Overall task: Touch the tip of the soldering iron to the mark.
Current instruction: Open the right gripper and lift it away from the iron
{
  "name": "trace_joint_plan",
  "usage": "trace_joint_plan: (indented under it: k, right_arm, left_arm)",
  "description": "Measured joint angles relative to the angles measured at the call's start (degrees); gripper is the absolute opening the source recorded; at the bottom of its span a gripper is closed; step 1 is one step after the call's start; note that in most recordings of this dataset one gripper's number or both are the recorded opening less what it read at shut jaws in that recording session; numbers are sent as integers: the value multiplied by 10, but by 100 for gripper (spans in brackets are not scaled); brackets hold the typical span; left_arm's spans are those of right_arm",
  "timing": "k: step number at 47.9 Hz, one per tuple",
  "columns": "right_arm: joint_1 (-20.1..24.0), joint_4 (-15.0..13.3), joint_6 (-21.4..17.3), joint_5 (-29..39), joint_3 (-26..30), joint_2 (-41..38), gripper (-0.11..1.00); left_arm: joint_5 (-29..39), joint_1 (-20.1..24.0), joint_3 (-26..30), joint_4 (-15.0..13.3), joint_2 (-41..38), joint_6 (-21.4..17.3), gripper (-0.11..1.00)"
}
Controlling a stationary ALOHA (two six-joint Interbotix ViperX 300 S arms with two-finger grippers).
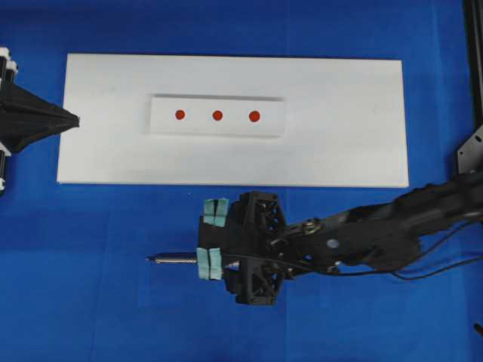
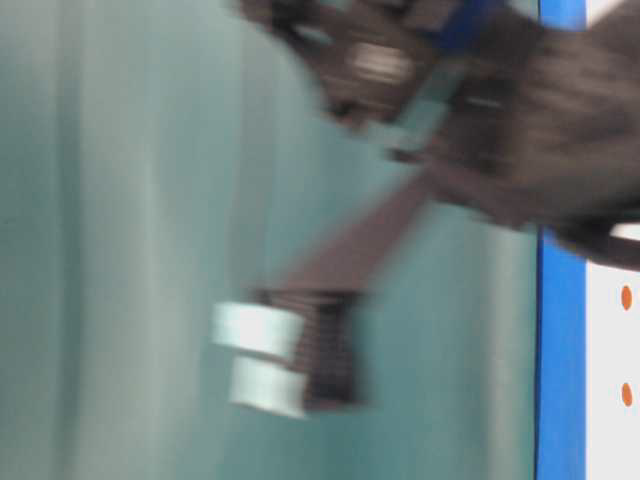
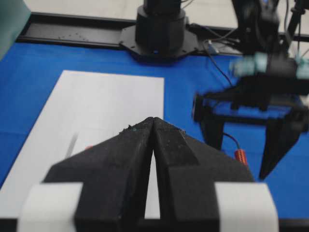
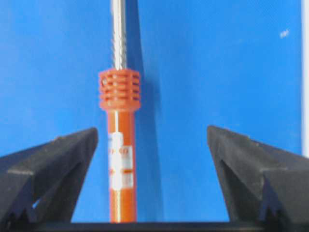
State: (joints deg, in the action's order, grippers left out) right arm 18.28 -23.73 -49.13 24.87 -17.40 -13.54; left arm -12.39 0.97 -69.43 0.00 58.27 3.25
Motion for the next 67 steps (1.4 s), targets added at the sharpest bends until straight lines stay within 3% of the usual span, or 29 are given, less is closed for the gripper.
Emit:
trace_joint_plan:
  k: [11,23,31,39,48,57,67]
  right_arm:
    - [13,-8,5,84,0,90,85]
    - [4,-36,5,113,0,106,85]
    - [-34,-56,25,115,-2,108,85]
    - [-94,-58,84,115,-8,126,85]
    - [-145,-57,113,107,-13,136,85]
    - [-150,-57,114,105,-36,169,85]
    - [-149,-58,114,105,-101,287,84]
  left_arm:
    - [2,0,0,0,6,0,0]
    - [6,0,-1,0,8,0,0]
    - [6,0,-1,0,9,1,0]
    - [6,0,-1,0,9,0,0]
    - [6,0,-1,0,9,1,0]
    - [7,0,-1,0,10,1,0]
    - [7,0,-1,0,11,1,0]
